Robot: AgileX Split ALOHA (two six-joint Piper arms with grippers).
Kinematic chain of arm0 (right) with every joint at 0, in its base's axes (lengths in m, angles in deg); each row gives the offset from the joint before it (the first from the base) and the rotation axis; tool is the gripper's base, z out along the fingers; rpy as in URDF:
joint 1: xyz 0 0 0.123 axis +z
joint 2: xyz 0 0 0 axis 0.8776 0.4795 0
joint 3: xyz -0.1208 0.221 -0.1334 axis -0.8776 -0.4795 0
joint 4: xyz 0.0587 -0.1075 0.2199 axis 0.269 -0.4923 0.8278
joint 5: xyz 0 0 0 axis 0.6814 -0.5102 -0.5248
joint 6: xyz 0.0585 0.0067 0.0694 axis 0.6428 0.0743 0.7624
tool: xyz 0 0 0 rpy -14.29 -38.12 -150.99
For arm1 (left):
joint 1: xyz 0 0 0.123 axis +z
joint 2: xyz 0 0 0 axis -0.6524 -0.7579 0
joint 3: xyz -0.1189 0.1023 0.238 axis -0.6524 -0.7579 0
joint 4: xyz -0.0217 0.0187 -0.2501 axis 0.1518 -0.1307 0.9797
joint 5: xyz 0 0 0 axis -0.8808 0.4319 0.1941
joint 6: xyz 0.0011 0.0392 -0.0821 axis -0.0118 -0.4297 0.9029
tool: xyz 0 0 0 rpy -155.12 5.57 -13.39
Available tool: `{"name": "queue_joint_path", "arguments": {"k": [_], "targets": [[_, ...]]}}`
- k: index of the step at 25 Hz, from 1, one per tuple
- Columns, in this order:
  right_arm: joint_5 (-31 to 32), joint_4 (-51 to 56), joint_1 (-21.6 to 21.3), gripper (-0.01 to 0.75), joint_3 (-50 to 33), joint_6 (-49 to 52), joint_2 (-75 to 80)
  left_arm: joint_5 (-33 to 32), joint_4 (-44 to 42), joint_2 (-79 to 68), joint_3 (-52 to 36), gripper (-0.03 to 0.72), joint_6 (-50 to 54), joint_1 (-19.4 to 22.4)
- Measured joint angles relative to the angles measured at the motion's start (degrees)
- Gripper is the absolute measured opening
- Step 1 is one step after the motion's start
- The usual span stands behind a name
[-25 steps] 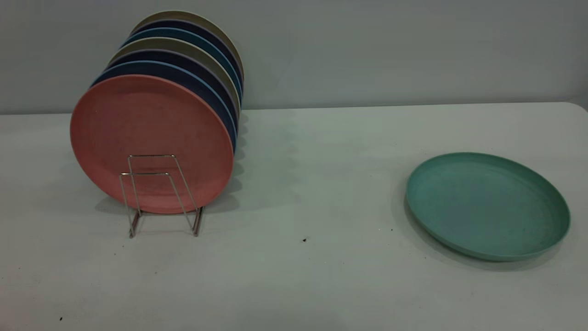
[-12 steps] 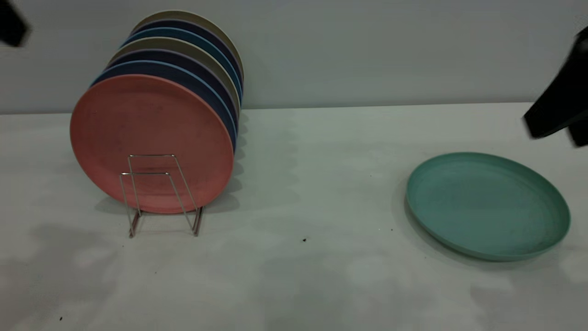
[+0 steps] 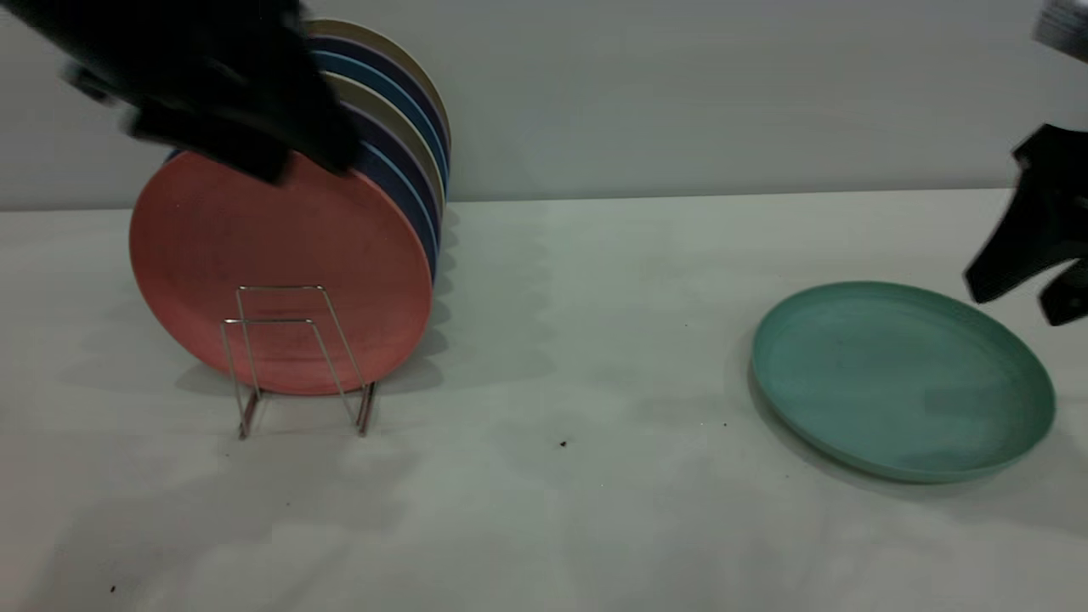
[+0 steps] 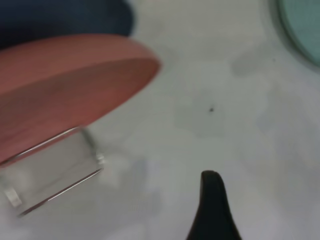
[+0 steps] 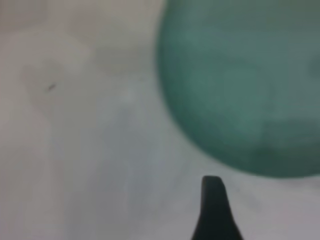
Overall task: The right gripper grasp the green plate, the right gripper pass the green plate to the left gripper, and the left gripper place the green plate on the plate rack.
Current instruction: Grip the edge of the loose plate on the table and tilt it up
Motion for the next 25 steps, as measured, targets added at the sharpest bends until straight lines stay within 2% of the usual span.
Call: {"name": "queue_joint_path", "arguments": {"k": [6, 13, 19, 25], "targets": [[0.8, 3.6, -8.4, 0.55, 2.4, -3.2, 7.5, 3.2, 0.6, -6.1, 0.0, 0.566, 0.0, -5.2], [3.3, 12.4, -13.3, 0.55, 7.5, -10.2, 18.0, 4.3, 0.9, -7.0, 0.0, 0.566, 0.0, -6.0], [3.8, 13.4, -14.3, 0.538, 11.8, -11.3, 25.0, 4.3, 0.9, -7.0, 0.0, 0.566, 0.0, -6.1], [4.7, 14.6, -14.3, 0.475, 13.9, -12.6, 30.0, 4.2, 0.9, -7.0, 0.0, 0.566, 0.0, -6.1]]}}
